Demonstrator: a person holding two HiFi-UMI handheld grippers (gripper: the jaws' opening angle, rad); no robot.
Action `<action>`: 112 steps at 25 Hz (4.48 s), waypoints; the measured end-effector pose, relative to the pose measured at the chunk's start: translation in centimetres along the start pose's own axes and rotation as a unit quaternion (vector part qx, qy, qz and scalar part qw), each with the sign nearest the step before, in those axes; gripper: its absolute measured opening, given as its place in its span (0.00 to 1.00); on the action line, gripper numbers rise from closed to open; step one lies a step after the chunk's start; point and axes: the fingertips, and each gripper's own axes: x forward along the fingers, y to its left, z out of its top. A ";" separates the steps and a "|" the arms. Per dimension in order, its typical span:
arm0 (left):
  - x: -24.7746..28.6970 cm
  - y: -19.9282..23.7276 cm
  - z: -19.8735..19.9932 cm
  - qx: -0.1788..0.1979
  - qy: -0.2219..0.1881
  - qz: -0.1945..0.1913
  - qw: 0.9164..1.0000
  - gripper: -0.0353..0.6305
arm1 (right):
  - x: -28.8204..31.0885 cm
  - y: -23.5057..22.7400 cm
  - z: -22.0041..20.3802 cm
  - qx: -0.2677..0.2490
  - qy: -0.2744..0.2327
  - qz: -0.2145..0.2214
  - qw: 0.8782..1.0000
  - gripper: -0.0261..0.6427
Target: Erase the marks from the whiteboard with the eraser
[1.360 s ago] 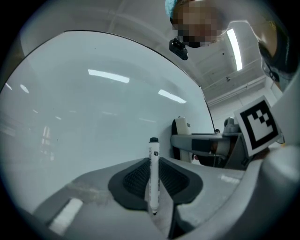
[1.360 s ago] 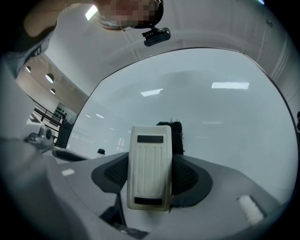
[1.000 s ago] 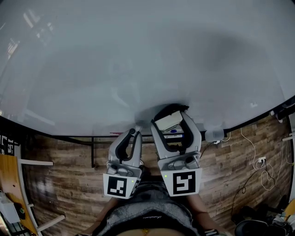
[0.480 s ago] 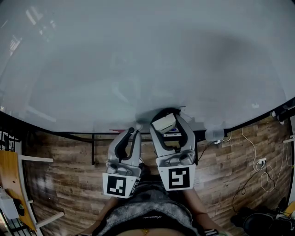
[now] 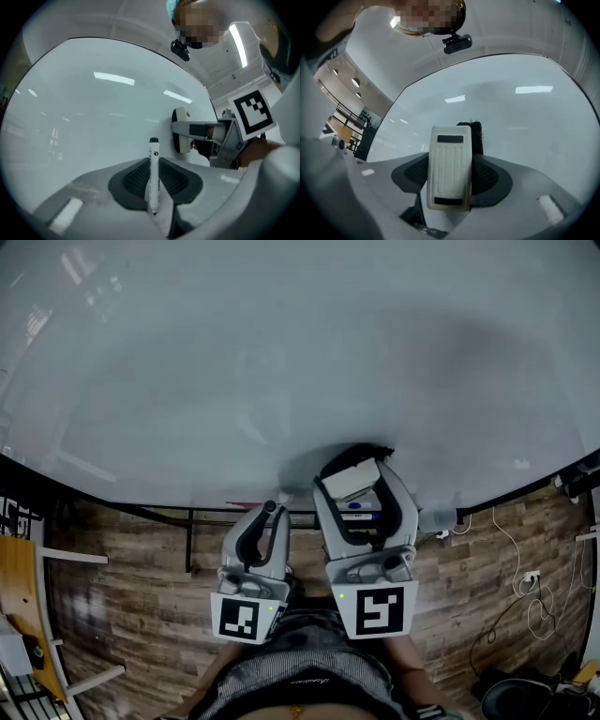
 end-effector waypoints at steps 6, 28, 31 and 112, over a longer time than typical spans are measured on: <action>0.0 0.0 -0.3 0.009 0.009 0.000 1.000 0.16 | -0.8 0.2 -3.3 -0.021 0.025 -0.009 0.999 0.43; -0.8 0.0 0.0 -0.006 -0.004 0.012 1.000 0.16 | -0.2 -0.4 -0.1 -0.021 -0.001 -0.006 1.000 0.43; -0.8 -0.2 0.0 -0.001 -0.001 0.019 1.000 0.16 | 0.0 0.6 -0.4 -0.010 -0.003 0.020 1.000 0.43; -1.7 2.1 -0.6 0.011 0.017 0.024 1.000 0.16 | 0.8 4.8 -2.9 -0.010 0.006 0.058 0.998 0.43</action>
